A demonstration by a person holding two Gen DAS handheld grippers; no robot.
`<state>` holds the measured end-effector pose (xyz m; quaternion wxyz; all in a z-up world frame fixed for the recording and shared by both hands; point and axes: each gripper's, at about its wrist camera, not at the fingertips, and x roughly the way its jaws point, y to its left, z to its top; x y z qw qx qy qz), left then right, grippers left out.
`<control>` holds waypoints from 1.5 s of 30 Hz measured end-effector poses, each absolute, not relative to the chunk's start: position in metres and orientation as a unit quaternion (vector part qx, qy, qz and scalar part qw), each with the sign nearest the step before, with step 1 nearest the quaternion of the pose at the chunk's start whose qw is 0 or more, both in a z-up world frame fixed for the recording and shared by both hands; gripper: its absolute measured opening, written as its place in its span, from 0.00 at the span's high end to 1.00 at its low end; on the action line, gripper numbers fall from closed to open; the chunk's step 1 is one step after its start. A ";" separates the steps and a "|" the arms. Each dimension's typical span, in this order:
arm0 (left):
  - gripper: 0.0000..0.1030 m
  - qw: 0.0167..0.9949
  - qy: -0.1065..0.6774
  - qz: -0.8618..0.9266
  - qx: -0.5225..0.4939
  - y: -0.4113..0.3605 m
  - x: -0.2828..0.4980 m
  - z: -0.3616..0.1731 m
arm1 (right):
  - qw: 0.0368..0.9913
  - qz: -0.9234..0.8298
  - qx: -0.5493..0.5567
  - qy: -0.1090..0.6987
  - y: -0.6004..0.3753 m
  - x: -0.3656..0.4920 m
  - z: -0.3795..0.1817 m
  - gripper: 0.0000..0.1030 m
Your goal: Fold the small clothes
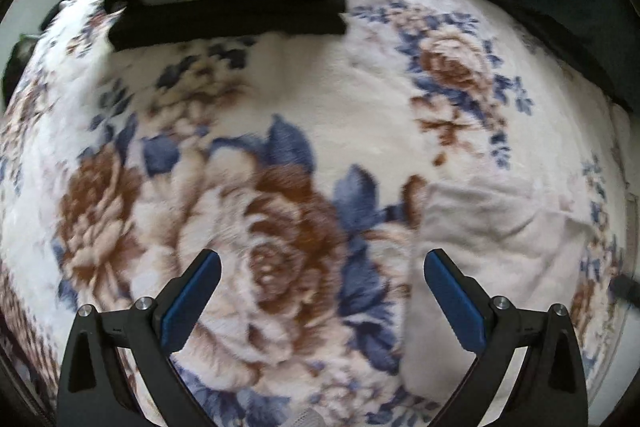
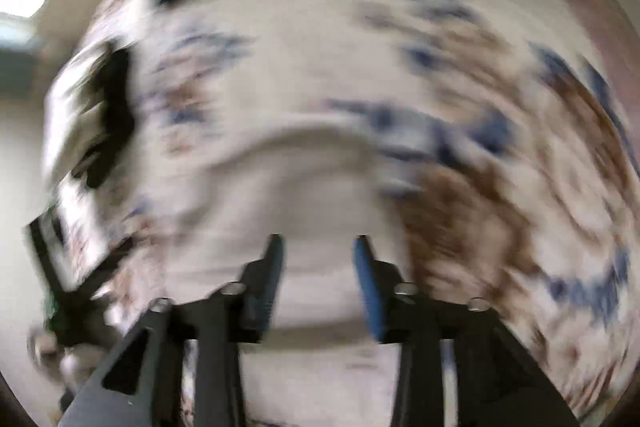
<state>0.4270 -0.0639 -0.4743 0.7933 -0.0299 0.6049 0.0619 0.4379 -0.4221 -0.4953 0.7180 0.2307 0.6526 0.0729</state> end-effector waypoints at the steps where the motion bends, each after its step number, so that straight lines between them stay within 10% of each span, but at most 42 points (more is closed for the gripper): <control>1: 0.00 0.793 0.605 0.071 -0.026 -0.063 0.423 -0.478 | 0.717 0.115 0.197 0.658 -0.396 0.457 -0.490 0.55; 9: 0.00 0.757 0.636 0.137 -0.062 -0.029 0.397 -0.512 | 0.672 0.286 -0.086 0.678 -0.227 0.539 -0.513 0.58; 10: 0.00 0.753 0.639 0.139 -0.072 -0.024 0.394 -0.515 | 0.662 0.298 -0.120 0.678 -0.216 0.536 -0.520 0.91; 11: 0.00 0.750 0.641 0.138 -0.083 -0.019 0.390 -0.517 | 0.651 0.304 -0.148 0.680 -0.206 0.535 -0.527 0.96; 24: 0.00 0.746 0.647 0.094 -0.131 -0.006 0.385 -0.518 | 0.607 0.213 0.117 0.757 -0.265 0.597 -0.570 0.97; 30: 0.00 0.749 0.646 0.078 -0.125 -0.009 0.389 -0.509 | 0.638 0.258 -0.029 0.725 -0.226 0.589 -0.537 0.90; 34: 0.00 0.749 0.647 0.079 -0.122 -0.007 0.384 -0.507 | 0.613 0.296 -0.051 0.731 -0.233 0.587 -0.526 0.61; 40: 0.00 0.747 0.647 0.069 -0.134 -0.011 0.377 -0.498 | 0.606 0.246 -0.147 0.742 -0.237 0.574 -0.554 0.59; 45: 0.00 0.750 0.645 0.012 -0.144 -0.033 0.391 -0.487 | 0.674 0.196 0.034 0.712 -0.295 0.570 -0.517 0.53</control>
